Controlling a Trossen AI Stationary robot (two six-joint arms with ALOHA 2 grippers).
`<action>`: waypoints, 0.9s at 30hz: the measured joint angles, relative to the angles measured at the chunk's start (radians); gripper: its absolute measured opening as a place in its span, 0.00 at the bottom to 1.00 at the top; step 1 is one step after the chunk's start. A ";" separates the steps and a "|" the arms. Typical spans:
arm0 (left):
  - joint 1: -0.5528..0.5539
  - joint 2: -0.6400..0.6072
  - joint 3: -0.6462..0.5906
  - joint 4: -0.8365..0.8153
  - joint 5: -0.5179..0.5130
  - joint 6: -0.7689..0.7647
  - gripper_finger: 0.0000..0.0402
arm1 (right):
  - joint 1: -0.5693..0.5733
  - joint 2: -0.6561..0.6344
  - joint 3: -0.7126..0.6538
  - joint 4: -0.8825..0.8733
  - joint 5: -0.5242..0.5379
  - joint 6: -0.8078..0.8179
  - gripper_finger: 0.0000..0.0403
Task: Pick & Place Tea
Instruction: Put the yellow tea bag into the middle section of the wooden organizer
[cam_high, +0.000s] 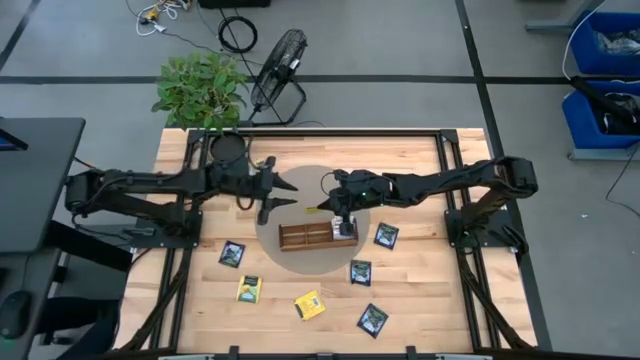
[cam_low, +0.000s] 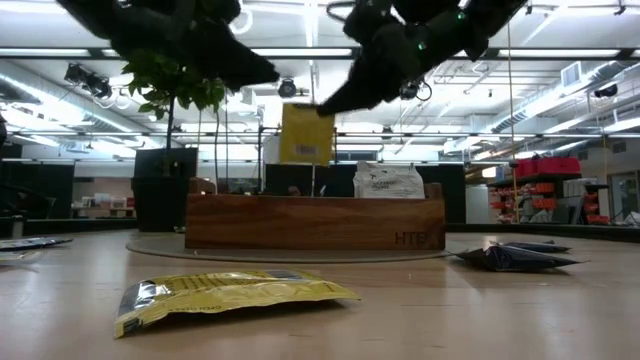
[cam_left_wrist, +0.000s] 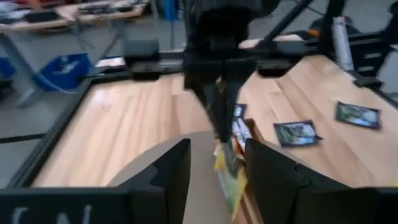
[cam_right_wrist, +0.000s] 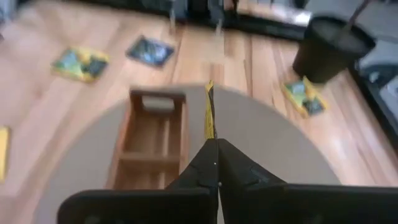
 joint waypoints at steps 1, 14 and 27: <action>-0.011 -0.025 -0.022 -0.002 -0.007 -0.007 0.38 | 0.005 -0.010 -0.004 0.007 -0.009 0.004 0.00; -0.128 -0.271 -0.263 0.182 -0.119 -0.082 0.35 | 0.084 -0.035 -0.042 0.026 -0.064 0.086 0.00; -0.149 -0.379 -0.357 0.195 -0.148 -0.120 0.35 | 0.087 -0.028 -0.091 0.070 -0.004 0.125 0.00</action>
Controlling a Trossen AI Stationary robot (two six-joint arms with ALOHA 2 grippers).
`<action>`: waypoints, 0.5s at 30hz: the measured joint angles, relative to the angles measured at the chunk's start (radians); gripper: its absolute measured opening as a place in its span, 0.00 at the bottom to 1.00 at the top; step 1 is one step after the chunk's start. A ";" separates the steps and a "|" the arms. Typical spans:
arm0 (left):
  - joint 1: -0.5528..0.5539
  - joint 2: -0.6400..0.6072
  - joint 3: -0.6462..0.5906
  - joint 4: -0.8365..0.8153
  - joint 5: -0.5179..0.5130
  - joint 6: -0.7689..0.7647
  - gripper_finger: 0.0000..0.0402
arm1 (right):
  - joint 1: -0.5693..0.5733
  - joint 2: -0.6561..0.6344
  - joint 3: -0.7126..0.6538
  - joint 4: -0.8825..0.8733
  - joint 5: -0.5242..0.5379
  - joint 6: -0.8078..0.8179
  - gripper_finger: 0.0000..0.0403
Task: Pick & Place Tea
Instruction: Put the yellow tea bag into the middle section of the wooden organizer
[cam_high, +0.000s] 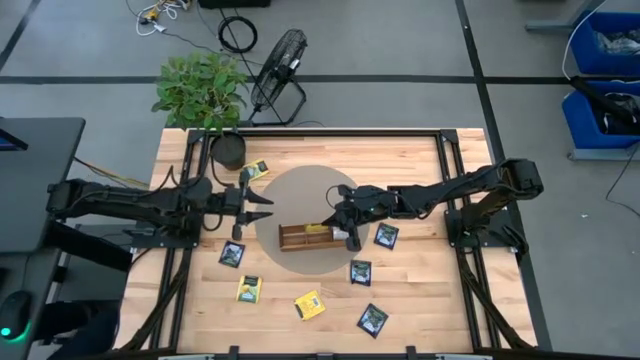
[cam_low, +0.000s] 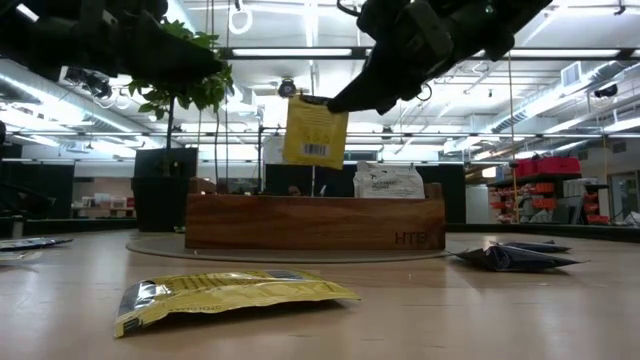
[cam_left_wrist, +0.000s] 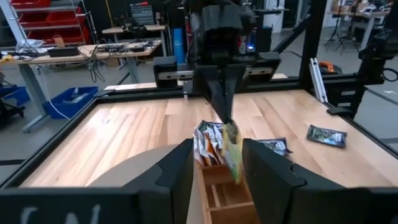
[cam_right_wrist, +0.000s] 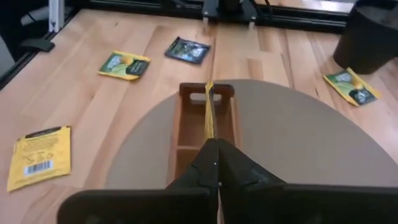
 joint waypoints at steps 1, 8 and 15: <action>-0.004 0.000 0.000 0.004 0.000 0.000 0.35 | 0.000 0.001 0.000 0.001 0.000 0.002 0.00; -0.023 0.000 0.000 0.001 0.000 0.019 0.35 | 0.003 0.023 0.000 -0.002 0.018 0.013 0.00; -0.023 0.000 0.000 -0.001 0.004 0.014 0.35 | 0.007 0.056 0.000 0.006 0.018 0.024 0.00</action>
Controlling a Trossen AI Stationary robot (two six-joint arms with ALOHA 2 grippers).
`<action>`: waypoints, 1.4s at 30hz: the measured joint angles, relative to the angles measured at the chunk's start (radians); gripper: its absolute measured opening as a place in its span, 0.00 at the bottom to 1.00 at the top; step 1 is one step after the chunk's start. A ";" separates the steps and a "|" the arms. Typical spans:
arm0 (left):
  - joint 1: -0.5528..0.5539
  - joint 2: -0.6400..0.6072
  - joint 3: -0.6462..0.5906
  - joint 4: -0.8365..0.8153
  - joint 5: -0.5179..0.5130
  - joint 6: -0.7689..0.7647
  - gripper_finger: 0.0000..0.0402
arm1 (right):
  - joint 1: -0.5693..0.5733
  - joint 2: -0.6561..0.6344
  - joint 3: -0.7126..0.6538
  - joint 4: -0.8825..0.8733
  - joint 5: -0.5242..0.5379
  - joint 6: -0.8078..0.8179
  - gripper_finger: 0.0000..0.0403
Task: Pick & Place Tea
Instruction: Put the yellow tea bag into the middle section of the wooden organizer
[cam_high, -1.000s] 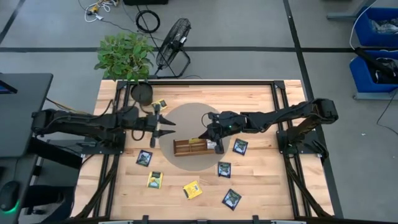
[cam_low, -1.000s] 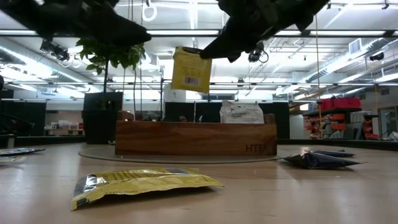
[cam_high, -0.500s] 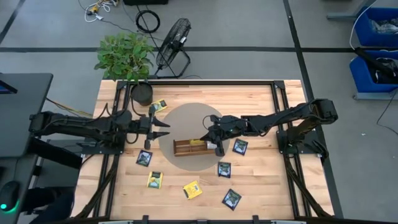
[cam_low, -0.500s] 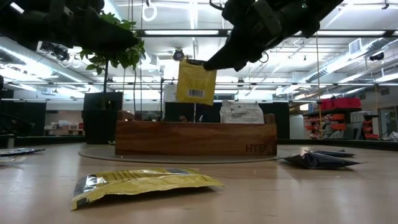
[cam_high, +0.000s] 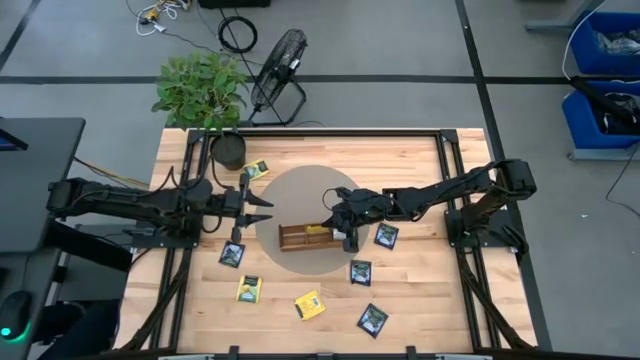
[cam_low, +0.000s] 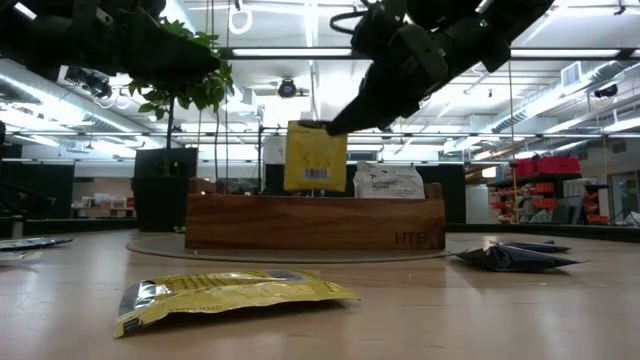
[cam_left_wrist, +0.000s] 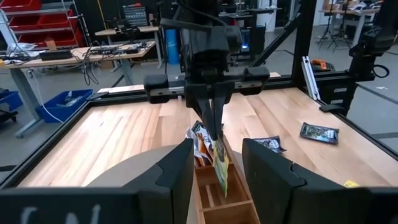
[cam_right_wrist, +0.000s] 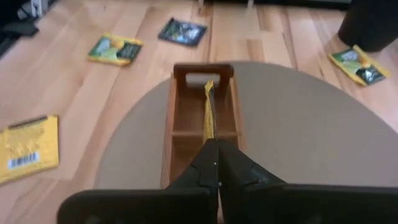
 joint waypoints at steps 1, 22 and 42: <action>0.000 0.000 0.000 -0.001 0.000 0.000 0.35 | 0.000 0.000 0.000 0.005 0.000 0.003 0.00; 0.000 0.000 0.001 -0.007 0.001 -0.002 0.35 | -0.010 0.069 0.000 0.020 0.130 0.007 0.02; 0.000 0.001 0.002 -0.029 0.004 -0.031 0.35 | 0.005 0.053 0.001 0.097 0.104 -0.035 0.30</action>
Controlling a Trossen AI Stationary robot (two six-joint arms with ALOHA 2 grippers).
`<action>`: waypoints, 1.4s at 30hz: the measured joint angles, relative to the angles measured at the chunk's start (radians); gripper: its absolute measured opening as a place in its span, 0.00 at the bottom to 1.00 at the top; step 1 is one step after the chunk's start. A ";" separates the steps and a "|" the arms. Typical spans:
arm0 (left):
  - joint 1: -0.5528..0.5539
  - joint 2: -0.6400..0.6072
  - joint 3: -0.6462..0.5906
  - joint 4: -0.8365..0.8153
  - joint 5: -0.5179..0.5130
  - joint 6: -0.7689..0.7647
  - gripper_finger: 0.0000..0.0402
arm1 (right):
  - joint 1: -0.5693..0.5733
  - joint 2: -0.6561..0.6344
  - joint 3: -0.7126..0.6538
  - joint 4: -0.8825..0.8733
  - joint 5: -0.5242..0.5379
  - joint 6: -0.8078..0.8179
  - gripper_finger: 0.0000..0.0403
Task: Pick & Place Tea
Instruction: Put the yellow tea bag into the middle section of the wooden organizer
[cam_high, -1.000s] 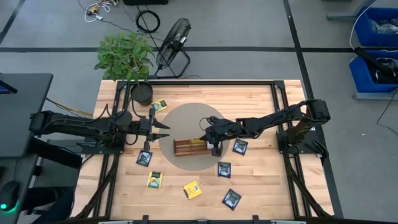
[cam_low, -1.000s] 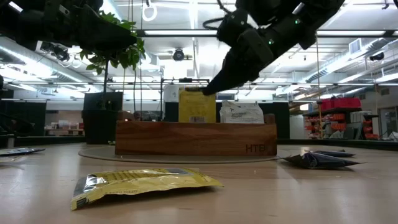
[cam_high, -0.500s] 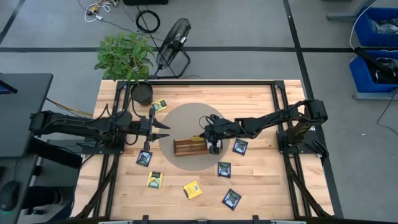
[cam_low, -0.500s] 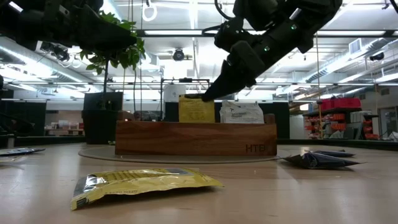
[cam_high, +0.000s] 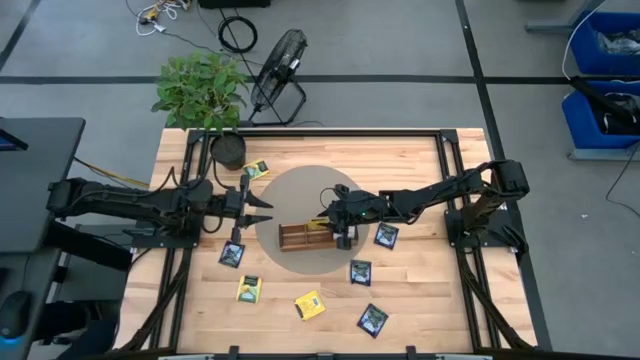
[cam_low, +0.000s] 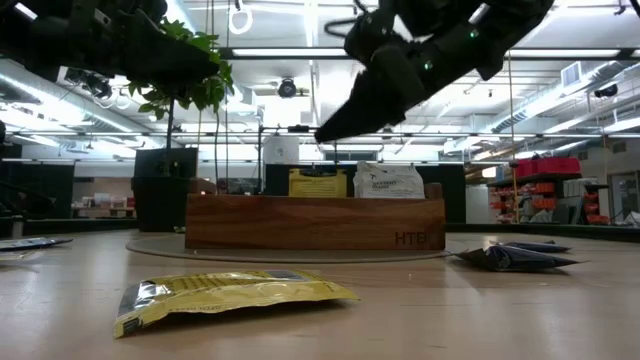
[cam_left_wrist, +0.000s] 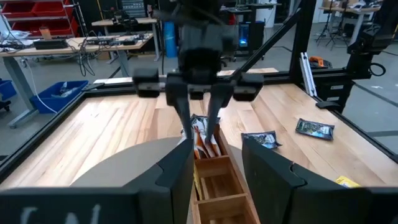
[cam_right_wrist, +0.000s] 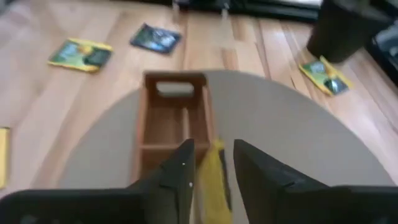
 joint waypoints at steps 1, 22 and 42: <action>0.000 0.000 0.000 0.000 0.005 -0.007 0.35 | 0.006 -0.005 0.000 0.010 0.000 -0.001 0.31; -0.268 0.366 0.095 0.001 -0.144 0.143 0.35 | 0.165 -0.047 0.001 0.045 0.055 0.095 0.28; -0.578 0.903 0.432 -0.106 -0.407 0.319 0.35 | 0.320 -0.095 0.000 -0.037 0.285 0.129 0.28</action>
